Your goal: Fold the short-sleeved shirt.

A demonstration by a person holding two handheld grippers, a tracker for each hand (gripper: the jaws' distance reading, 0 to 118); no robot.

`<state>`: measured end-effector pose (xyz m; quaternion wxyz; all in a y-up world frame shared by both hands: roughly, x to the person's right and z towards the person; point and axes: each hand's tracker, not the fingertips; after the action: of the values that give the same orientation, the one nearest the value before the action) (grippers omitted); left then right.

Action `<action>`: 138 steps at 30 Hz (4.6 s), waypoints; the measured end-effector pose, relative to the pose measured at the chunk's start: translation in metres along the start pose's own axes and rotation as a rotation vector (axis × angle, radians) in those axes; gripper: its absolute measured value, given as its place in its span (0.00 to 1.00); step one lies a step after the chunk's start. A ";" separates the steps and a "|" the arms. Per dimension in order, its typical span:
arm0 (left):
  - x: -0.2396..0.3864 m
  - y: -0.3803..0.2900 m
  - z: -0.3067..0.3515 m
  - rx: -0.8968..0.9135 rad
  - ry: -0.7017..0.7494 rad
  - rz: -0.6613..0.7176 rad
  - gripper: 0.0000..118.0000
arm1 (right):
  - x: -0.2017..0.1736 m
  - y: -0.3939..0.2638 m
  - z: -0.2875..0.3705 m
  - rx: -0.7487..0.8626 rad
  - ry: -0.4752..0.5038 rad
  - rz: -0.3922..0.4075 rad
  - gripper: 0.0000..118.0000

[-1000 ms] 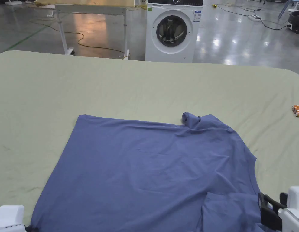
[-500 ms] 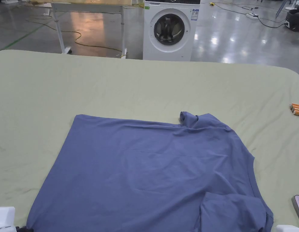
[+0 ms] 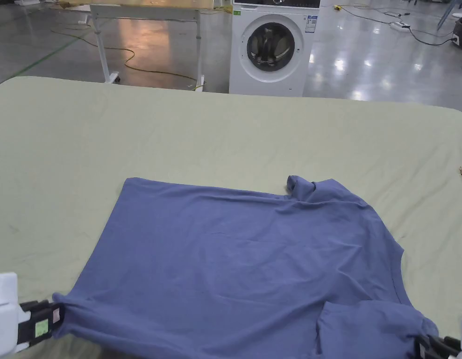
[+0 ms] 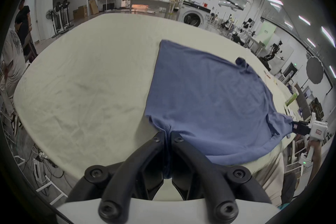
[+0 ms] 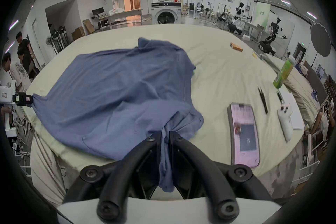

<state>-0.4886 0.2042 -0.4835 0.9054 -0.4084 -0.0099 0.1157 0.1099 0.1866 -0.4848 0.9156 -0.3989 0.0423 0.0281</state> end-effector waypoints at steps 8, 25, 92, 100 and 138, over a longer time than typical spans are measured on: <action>0.003 0.062 -0.029 0.064 0.004 0.002 0.02 | 0.005 0.066 -0.031 0.045 -0.020 0.013 0.07; 0.002 0.115 -0.163 -0.076 0.065 -0.018 0.02 | 0.023 0.109 -0.178 -0.106 -0.060 -0.045 0.07; 0.032 0.052 -0.148 -0.163 0.185 -0.168 0.13 | -0.033 0.039 -0.053 0.370 -0.183 -0.051 0.00; 0.021 0.050 -0.121 -0.108 0.124 -0.131 0.02 | 0.022 0.052 -0.116 0.054 -0.105 -0.111 0.43; -0.016 -0.044 -0.010 -0.061 0.079 -0.120 0.02 | 0.005 -0.030 -0.026 -0.104 -0.017 0.064 0.06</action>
<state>-0.4940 0.1657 -0.4561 0.8975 -0.4387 -0.0020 0.0444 0.1161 0.1470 -0.4811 0.8927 -0.4439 0.0458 0.0630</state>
